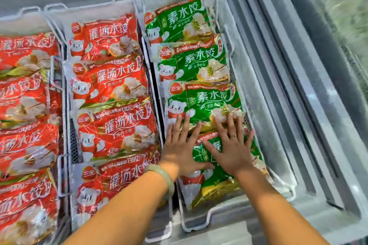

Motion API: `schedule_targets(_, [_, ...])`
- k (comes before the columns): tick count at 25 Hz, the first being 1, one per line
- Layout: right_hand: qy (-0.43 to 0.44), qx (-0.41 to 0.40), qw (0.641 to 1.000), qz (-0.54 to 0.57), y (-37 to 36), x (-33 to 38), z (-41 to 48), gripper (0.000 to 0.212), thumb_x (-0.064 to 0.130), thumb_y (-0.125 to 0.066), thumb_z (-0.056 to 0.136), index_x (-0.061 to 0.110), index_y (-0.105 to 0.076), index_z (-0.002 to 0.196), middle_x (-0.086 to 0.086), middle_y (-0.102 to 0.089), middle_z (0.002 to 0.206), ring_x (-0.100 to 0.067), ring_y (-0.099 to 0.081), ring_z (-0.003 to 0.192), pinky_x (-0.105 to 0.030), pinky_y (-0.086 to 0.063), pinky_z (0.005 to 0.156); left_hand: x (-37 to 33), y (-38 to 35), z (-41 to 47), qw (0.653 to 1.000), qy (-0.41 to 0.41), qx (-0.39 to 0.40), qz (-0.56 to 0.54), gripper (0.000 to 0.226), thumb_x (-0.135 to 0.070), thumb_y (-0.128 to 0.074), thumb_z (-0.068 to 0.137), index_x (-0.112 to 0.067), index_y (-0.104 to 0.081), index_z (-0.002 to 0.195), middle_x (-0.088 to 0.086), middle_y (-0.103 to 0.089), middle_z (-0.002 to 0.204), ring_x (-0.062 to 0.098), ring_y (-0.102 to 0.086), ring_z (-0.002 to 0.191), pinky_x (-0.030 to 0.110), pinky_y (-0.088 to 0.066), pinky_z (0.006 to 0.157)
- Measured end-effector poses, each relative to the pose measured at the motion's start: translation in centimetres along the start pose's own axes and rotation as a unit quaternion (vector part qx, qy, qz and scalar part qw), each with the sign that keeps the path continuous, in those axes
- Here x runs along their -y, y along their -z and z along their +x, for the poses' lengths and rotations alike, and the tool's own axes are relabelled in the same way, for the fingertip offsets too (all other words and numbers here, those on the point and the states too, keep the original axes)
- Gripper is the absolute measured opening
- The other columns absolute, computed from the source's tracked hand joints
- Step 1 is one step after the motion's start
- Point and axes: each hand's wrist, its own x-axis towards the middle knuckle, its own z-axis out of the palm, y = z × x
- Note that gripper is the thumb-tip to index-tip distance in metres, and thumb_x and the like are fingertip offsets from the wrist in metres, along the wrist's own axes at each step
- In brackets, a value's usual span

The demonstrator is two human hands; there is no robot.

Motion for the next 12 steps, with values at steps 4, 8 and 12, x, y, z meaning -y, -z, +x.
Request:
schedule_targets(4, [0.013,-0.011,1.000,-0.019,0.6,-0.1,0.2,0.075,0.081,-0.017,0.079,0.055,0.009,0.144,0.001,0.015,0.160,-0.025,0.018,0.147,-0.056,0.017,0.112,-0.3,-0.3,-0.2,1.000,0.007,0.007,-0.027,0.120,-0.093,-0.033,0.059,-0.035,0.038,0.137,0.003,0.055,0.138,0.026,0.050,0.130,0.050,0.019,0.115])
schedule_targets(8, [0.004,-0.156,0.988,-0.018,3.2,0.8,2.1,0.063,0.069,-0.030,0.086,0.031,-0.042,0.135,-0.006,-0.042,0.139,-0.029,-0.036,0.131,-0.050,-0.020,0.112,-1.6,0.1,-1.8,0.997,0.048,0.008,-0.067,0.104,-0.087,-0.024,0.072,-0.033,0.032,0.142,0.003,0.042,0.150,0.025,0.040,0.137,0.046,0.012,0.119])
schedule_targets(12, [0.057,-0.188,0.980,0.035,5.6,2.6,9.1,0.052,0.038,-0.039,0.097,0.017,-0.037,0.144,-0.010,-0.033,0.153,-0.030,-0.032,0.140,-0.045,-0.027,0.115,-0.9,4.8,2.8,0.966,0.119,-0.185,-0.135,0.065,-0.054,-0.015,0.096,-0.027,0.003,0.152,0.001,0.004,0.161,0.021,0.006,0.149,0.040,0.000,0.122])
